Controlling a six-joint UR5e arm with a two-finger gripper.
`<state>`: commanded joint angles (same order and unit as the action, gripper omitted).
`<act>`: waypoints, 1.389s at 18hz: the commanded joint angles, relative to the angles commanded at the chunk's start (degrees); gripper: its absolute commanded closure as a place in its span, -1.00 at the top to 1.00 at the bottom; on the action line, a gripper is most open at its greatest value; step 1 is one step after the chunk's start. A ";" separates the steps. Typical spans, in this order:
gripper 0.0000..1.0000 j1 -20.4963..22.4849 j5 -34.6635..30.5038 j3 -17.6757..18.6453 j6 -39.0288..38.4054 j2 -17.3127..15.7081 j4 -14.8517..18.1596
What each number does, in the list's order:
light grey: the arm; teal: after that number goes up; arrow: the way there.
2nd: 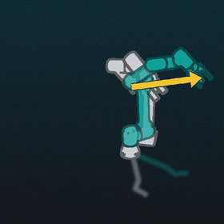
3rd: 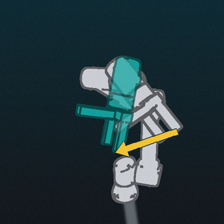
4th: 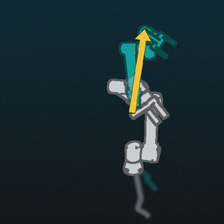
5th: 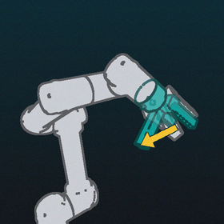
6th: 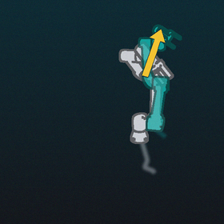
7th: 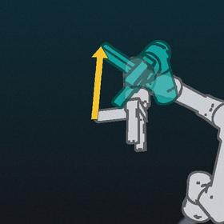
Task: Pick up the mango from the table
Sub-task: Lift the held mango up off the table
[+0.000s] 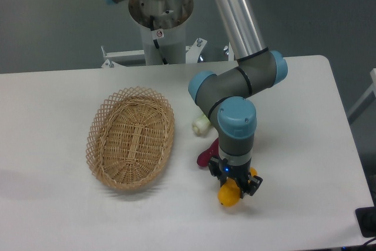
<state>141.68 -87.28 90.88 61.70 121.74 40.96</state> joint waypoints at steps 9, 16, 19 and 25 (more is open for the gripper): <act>0.04 5.71 5.09 1.76 2.98 -9.32 3.15; 0.03 11.59 6.59 0.53 11.41 -13.28 12.47; 0.03 13.62 7.03 -1.14 15.02 -13.63 15.46; 0.04 16.17 6.86 -6.67 20.56 -13.63 25.48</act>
<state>157.85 -80.42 84.21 82.26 108.11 66.43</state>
